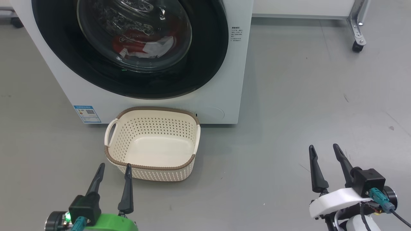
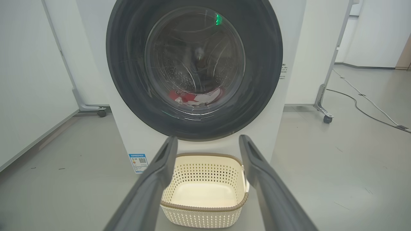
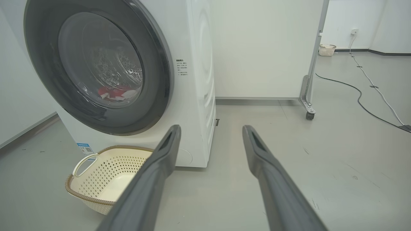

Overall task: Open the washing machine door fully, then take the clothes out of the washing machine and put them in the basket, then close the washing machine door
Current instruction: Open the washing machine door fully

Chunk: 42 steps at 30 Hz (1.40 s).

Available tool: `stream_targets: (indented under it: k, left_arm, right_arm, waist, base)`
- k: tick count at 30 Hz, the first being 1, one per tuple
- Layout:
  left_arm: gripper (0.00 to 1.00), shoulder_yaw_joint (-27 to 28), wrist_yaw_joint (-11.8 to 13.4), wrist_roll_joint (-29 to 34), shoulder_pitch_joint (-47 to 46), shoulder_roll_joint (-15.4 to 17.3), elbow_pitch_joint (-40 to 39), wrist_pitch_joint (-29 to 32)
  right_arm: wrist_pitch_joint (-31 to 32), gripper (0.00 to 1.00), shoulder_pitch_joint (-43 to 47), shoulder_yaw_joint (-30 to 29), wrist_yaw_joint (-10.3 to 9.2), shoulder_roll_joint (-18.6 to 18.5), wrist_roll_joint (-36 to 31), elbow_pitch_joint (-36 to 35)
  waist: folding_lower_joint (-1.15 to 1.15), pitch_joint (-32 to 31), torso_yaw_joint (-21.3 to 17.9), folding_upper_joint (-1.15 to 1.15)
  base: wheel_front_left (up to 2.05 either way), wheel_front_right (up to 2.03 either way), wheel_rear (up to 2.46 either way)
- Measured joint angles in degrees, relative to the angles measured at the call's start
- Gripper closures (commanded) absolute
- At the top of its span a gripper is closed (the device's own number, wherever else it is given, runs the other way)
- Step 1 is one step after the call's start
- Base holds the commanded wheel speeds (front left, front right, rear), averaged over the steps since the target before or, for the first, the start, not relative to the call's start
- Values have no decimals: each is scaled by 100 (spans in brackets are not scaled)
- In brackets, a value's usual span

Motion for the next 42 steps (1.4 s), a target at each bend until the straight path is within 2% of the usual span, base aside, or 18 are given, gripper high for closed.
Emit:
stream_targets:
  k: [10, 19, 20, 21, 22, 26, 34, 37, 40, 42]
  left_arm:
    - [0, -136, 0, 0, -55, 1, -86, 0]
    - [0, -283, -1, -52, -350, 2, -271, 0]
    - [0, -308, -1, -58, -401, 2, -291, 0]
    - [0, -334, -1, -70, -456, 2, -312, 0]
    - [0, -357, -2, -89, -515, 2, -332, 0]
    - [0, -454, -11, -103, -691, 2, -376, 0]
    - [0, -598, -33, -156, -1098, 2, -453, 0]
    - [0, -661, -32, -223, -1250, 0, -502, -1]
    - [0, -736, -30, -374, -1352, -1, -519, -1]
    - [0, -793, -30, -416, -1402, -1, -520, 0]
  right_arm:
    - [0, 0, -308, -66, 19, -33, -2, -179]
    - [-9, 0, -861, -165, 171, -271, 25, -324]
    - [-9, 22, -943, -169, 215, -307, 29, -334]
    - [-7, 68, -1027, -200, 257, -320, 88, -352]
    - [5, 100, -1121, -231, 292, -314, 196, -372]
    - [88, 100, -1519, -320, 379, -403, 354, -482]
    - [530, 100, -2377, -811, 470, -425, 1239, -625]
    - [786, 100, -2774, -1027, 495, -371, 1792, -681]
    - [1166, 100, -3168, -1333, 520, -108, 2907, -694]
    - [1413, 100, -3376, -1397, 520, -60, 3267, -690]
  waist:
    - [0, 238, 80, 0]
    - [0, 669, 219, 0]
    - [0, 727, 241, 0]
    - [0, 787, 263, 0]
    - [0, 850, 288, 0]
    - [0, 1101, 399, 0]
    - [0, 1621, 679, 0]
    - [0, 1818, 799, 0]
    - [0, 2019, 921, 0]
    - [0, 2151, 1004, 0]
  base:
    - [0, 0, 0]
    - [0, 0, 0]
    - [0, 0, 0]
    - [0, 0, 0]
    - [0, 0, 0]
    - [0, 0, 0]
    - [0, 0, 0]
    - [0, 0, 0]
    - [0, 0, 0]
    - [0, 0, 0]
